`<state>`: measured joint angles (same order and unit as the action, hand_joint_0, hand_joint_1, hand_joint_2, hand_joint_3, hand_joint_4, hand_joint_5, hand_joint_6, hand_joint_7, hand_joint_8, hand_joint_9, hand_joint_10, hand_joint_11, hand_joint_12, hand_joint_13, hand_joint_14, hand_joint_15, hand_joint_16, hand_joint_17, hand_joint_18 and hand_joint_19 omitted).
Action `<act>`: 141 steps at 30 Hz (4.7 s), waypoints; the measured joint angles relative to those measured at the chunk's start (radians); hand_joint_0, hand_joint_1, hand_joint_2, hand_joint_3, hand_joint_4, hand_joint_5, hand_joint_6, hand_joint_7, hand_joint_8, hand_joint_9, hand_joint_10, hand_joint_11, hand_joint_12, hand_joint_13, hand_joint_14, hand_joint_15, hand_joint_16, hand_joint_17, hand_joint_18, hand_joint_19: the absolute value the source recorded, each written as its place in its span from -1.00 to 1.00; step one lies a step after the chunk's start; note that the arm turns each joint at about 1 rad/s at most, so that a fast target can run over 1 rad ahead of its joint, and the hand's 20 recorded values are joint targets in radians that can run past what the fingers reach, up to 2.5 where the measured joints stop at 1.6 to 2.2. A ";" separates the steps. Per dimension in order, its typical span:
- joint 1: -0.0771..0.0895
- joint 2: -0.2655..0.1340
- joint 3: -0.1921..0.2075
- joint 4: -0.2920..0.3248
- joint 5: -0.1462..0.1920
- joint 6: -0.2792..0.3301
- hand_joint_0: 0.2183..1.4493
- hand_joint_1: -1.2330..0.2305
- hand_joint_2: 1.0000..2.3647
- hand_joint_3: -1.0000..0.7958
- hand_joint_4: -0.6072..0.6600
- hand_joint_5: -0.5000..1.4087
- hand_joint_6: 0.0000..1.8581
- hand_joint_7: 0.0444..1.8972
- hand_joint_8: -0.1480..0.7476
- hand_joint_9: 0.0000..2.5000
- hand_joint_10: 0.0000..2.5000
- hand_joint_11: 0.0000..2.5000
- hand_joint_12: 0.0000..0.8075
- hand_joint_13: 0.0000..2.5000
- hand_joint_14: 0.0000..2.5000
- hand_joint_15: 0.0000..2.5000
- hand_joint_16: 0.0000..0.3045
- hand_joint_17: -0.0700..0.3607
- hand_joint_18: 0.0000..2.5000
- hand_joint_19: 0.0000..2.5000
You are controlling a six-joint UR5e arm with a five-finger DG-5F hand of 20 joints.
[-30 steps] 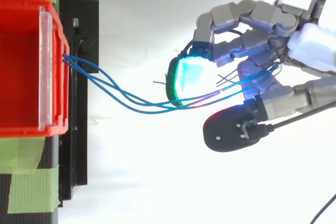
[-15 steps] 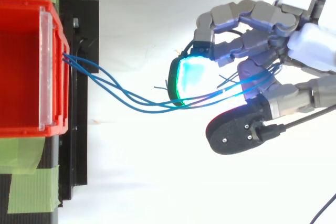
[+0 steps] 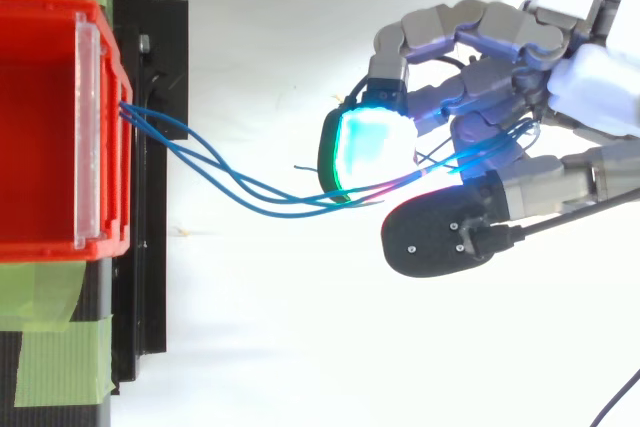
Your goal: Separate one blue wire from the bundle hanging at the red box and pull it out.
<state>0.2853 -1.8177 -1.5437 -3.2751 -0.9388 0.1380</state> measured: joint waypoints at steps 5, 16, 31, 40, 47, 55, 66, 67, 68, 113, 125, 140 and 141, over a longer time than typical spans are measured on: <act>0.000 0.000 0.000 0.000 0.000 0.000 0.01 -0.60 -0.97 -0.21 -0.09 -0.72 -0.24 0.28 -0.22 -0.58 -0.99 0.13 -0.24 -0.28 1.00 -0.73 -0.70 -0.20 -0.41 0.06; 0.000 0.000 0.000 0.000 0.000 0.000 -0.45 -0.37 -1.00 -0.44 0.09 -0.69 -0.29 0.36 -0.08 -0.42 -0.99 0.16 -0.18 -0.19 1.00 -0.71 -0.67 -0.15 -0.30 0.01; 0.000 0.000 0.000 0.000 0.000 0.000 -0.50 -0.26 -1.00 -0.44 0.16 -0.68 -0.28 0.34 -0.02 -0.38 -0.99 0.16 -0.18 -0.14 1.00 -0.72 -0.66 -0.13 -0.26 0.00; 0.000 0.000 0.000 0.000 0.000 0.000 -0.54 -0.44 -1.00 -0.44 0.17 -0.69 -0.27 0.31 0.00 -0.41 -0.99 0.17 -0.14 -0.16 1.00 -0.72 -0.63 -0.09 -0.27 -0.01; 0.000 0.000 0.000 0.000 0.000 0.000 -0.51 -0.48 -1.00 -0.44 0.17 -0.69 -0.26 0.29 -0.01 -0.42 -0.99 0.18 -0.17 -0.16 1.00 -0.74 -0.65 -0.12 -0.28 0.00; 0.000 0.000 0.000 0.000 0.000 0.000 -0.45 -0.30 -1.00 -0.44 0.15 -0.68 -0.24 0.27 -0.03 -0.36 -0.99 0.20 -0.21 -0.13 1.00 -0.71 -0.68 -0.16 -0.25 0.00; 0.000 0.000 0.000 0.000 0.000 0.000 -0.36 -0.31 -1.00 -0.40 0.14 -0.67 -0.23 0.26 -0.06 -0.34 -0.99 0.20 -0.22 -0.12 1.00 -0.71 -0.69 -0.19 -0.24 0.01; 0.000 0.000 0.000 0.000 0.000 0.000 -0.34 -0.31 -0.99 -0.38 0.13 -0.67 -0.22 0.26 -0.05 -0.33 -0.99 0.19 -0.23 -0.12 1.00 -0.71 -0.69 -0.18 -0.24 0.00; 0.000 0.000 0.000 0.000 0.000 0.000 -0.34 -0.31 -0.99 -0.38 0.14 -0.67 -0.22 0.25 -0.05 -0.33 -0.99 0.19 -0.23 -0.12 1.00 -0.70 -0.69 -0.19 -0.24 0.01; 0.002 0.000 0.000 0.006 0.000 0.000 -0.45 -0.45 -1.00 -0.44 0.05 -0.72 -0.18 0.25 -0.07 -0.41 -0.99 0.23 -0.18 -0.17 1.00 -0.70 -0.67 -0.15 -0.27 0.00; 0.003 0.000 0.000 0.006 0.000 0.000 -0.39 -0.34 -0.99 -0.38 0.06 -0.71 -0.17 0.23 -0.08 -0.37 -0.99 0.21 -0.23 -0.14 1.00 -0.71 -0.68 -0.17 -0.25 0.01; 0.004 0.000 0.000 0.007 0.000 0.000 -0.21 -0.39 -0.97 -0.07 0.02 -0.71 -0.17 0.25 -0.10 -0.37 -0.99 0.22 -0.19 -0.15 1.00 -0.69 -0.69 -0.18 -0.26 0.02; 0.004 0.000 0.000 0.007 0.000 0.000 -0.21 -0.40 -0.97 -0.08 0.01 -0.71 -0.17 0.25 -0.10 -0.41 -0.99 0.22 -0.20 -0.17 1.00 -0.69 -0.68 -0.17 -0.28 0.01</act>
<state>0.2894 -1.8178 -1.5438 -3.2685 -0.9388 0.1381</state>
